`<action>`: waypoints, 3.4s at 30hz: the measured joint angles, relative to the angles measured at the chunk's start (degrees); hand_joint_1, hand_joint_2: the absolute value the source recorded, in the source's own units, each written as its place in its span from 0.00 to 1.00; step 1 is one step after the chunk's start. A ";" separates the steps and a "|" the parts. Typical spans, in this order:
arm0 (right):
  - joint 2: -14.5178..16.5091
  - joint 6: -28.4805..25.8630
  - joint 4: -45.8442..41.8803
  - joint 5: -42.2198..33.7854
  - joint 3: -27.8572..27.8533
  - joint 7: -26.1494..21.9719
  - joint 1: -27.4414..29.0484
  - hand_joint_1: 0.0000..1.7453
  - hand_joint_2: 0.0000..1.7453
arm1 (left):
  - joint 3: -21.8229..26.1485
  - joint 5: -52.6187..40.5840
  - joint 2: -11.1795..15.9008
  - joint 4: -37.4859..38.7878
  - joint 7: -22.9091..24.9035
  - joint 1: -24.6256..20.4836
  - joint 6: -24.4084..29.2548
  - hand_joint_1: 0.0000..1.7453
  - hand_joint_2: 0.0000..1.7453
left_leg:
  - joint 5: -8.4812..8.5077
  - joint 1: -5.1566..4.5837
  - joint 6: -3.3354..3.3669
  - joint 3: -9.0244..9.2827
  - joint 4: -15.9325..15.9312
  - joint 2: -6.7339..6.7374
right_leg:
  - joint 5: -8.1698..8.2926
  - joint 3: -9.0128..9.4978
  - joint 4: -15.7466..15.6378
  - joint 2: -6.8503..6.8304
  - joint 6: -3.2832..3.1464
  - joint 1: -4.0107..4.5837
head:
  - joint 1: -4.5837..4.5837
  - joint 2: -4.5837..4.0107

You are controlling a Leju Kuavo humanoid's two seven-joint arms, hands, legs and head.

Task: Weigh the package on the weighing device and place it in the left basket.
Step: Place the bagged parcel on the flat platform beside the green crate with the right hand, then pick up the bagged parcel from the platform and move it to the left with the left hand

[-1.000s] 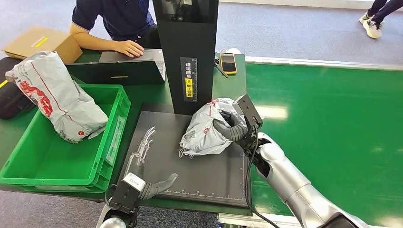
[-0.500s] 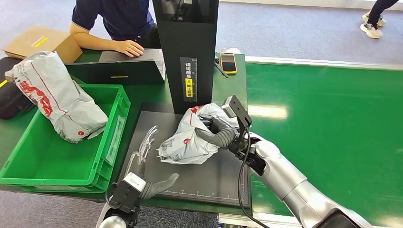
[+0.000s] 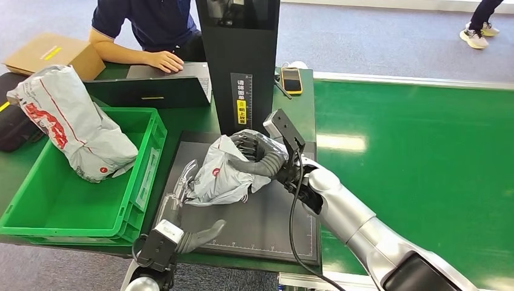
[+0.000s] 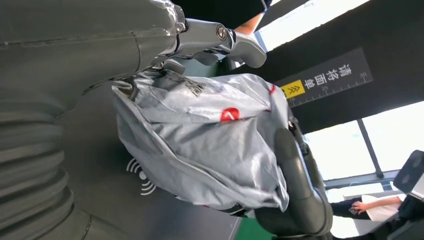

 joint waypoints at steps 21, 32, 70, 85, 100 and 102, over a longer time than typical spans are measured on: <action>-11.52 -6.13 -37.10 11.40 -29.11 -13.55 25.90 0.00 1.00 | 0.42 -1.98 0.57 -0.72 -1.50 2.62 -1.27 0.00 1.00 | -0.14 0.02 0.06 -0.11 0.06 -0.29 | -0.13 -0.01 -0.10 -0.24 0.04 0.02 | 0.01 0.00; -6.12 1.28 -57.28 9.47 -48.78 -18.26 45.20 0.00 1.00 | -4.81 -10.46 -0.97 7.76 2.15 -3.05 -9.04 0.00 1.00 | -0.15 0.00 0.07 -0.03 0.06 -0.22 | -0.12 0.07 -0.12 -0.19 0.06 0.00 | 0.02 0.00; 1.68 9.54 -68.01 12.22 -60.99 -20.44 56.45 0.00 1.00 | -6.10 -30.07 1.55 6.57 7.45 -5.96 0.88 0.00 1.00 | -0.15 0.01 0.07 0.01 0.04 -0.17 | -0.13 0.09 -0.12 -0.15 0.06 0.00 | 0.01 0.00; 2.23 10.27 -69.99 11.45 -63.35 -21.49 59.72 0.00 1.00 | -7.94 -34.09 4.38 10.87 8.22 -5.89 0.36 0.00 1.00 | -0.15 0.01 0.07 0.01 0.04 -0.14 | -0.13 0.08 -0.11 -0.13 0.06 0.01 | 0.02 0.00; 2.24 11.18 -70.75 10.76 -64.84 -21.56 61.71 0.00 1.00 | -10.36 -40.13 5.73 11.31 10.76 -5.65 1.98 1.00 1.00 | -0.16 0.01 0.07 0.01 0.04 -0.13 | -0.14 0.07 -0.12 -0.13 0.06 0.01 | 0.01 0.00; 2.24 11.41 -70.95 10.76 -64.99 -21.65 61.94 0.00 1.00 | -10.62 -40.53 5.86 11.30 10.75 -5.66 1.98 1.00 1.00 | -0.16 0.01 0.07 0.01 0.04 -0.13 | -0.14 0.08 -0.12 -0.13 0.06 0.01 | 0.01 0.00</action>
